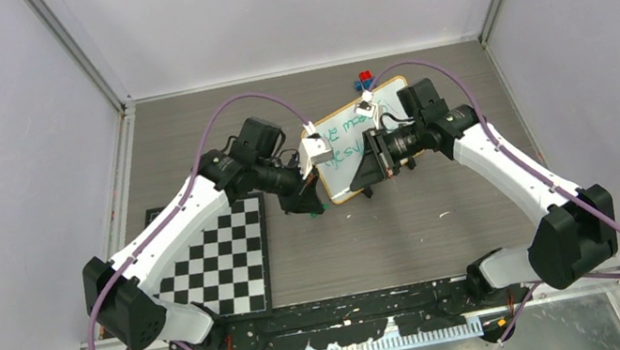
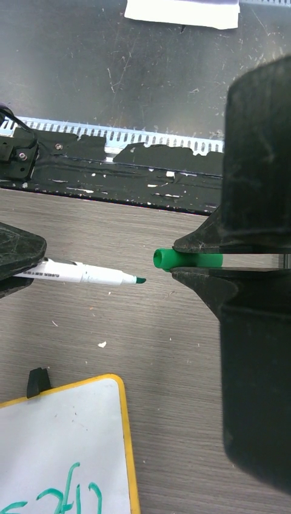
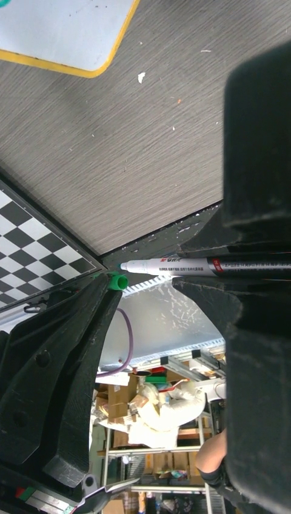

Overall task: Write a sentence on the whiteboard
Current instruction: Close the whiteboard marker at the center of the board.

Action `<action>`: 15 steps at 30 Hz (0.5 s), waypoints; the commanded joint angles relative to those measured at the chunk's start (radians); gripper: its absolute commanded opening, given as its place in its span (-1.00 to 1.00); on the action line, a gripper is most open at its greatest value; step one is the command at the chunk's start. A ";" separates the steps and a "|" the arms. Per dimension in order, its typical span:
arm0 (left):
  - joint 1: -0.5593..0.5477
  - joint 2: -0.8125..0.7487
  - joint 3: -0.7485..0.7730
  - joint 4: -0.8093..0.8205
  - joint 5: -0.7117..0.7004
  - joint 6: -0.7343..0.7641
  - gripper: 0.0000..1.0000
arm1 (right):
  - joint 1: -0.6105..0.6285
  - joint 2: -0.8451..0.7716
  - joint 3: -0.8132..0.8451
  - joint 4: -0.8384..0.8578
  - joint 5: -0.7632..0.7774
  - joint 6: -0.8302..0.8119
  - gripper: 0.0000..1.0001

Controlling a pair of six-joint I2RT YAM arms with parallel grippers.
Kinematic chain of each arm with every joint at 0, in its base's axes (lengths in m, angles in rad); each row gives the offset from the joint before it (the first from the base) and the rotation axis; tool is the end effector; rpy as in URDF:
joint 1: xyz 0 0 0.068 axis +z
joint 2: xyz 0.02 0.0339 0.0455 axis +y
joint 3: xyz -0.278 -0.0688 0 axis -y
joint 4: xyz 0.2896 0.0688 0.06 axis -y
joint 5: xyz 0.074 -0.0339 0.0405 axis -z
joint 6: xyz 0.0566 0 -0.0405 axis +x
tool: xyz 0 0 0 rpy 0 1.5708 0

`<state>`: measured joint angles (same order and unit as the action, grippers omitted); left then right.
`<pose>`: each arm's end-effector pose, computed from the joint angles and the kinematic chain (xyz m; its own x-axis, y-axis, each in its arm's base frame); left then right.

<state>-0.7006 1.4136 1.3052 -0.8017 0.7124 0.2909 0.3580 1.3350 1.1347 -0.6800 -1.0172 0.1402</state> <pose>0.2380 -0.2491 0.3241 -0.3503 0.5794 -0.7359 0.9343 0.1605 -0.3184 0.2799 0.1561 0.3050 -0.8116 -0.2252 -0.5390 -0.5840 0.3374 0.7384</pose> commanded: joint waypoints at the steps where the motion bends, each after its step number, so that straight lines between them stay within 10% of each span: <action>1: 0.001 -0.013 0.020 0.007 0.039 -0.002 -1.00 | 0.014 -0.008 0.038 -0.014 -0.033 -0.030 -0.99; 15: 0.001 -0.017 -0.002 0.019 0.040 0.005 -1.00 | 0.024 -0.005 0.046 -0.015 -0.044 -0.030 -0.99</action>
<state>-0.7006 1.4136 1.3048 -0.8013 0.7269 0.2916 0.3733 1.3354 1.1374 -0.6975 -1.0267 0.1253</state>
